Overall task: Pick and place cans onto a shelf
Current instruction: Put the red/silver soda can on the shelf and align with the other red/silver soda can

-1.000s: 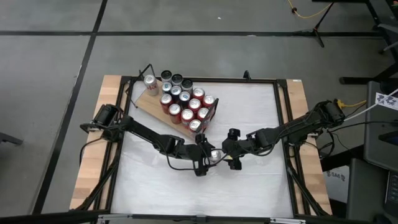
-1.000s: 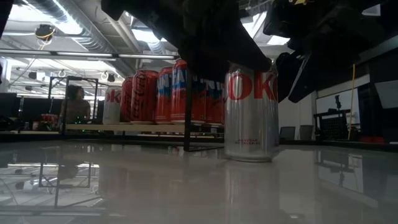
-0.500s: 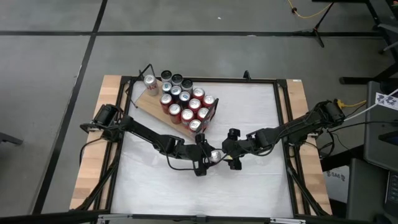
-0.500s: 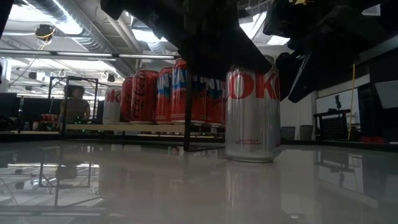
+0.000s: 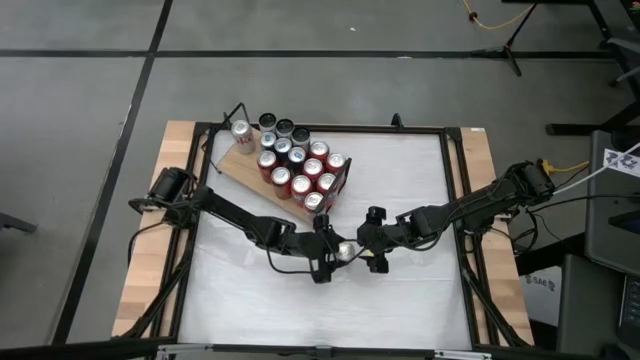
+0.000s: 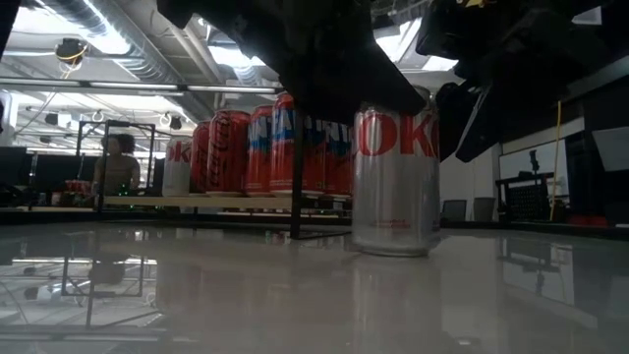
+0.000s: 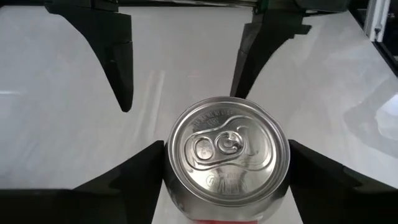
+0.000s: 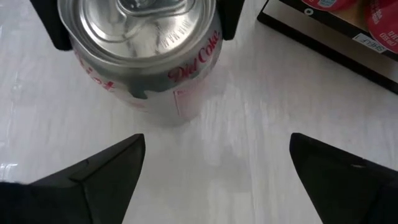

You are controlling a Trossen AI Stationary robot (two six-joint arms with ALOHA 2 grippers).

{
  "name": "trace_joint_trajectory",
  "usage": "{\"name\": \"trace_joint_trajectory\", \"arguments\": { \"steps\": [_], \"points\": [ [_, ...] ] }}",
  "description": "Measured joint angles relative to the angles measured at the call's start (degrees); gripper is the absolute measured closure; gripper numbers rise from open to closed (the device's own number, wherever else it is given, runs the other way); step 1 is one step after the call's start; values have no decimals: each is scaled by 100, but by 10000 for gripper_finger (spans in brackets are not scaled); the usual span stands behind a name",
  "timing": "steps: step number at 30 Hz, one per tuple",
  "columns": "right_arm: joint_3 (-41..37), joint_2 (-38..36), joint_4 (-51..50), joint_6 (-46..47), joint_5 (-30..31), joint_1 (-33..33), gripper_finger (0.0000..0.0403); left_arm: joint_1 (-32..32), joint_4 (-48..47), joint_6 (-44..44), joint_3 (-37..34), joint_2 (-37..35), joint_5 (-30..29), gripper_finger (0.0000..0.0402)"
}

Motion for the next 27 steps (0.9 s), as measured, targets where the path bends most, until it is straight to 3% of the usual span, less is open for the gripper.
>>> {"name": "trace_joint_trajectory", "arguments": {
  "steps": [8, 16, 27],
  "points": [
    [0, 0, 11, 0, 0, -1, 10, -75, -380, -64, 0, -405, 93, 127],
    [0, 0, 17, 0, 0, -1, 10, -170, -1348, -269, 2, -1377, 68, 127],
    [0, 0, 41, 0, 0, -1, 10, -517, -3239, -804, 4, -2908, -606, 127]
  ]
}}
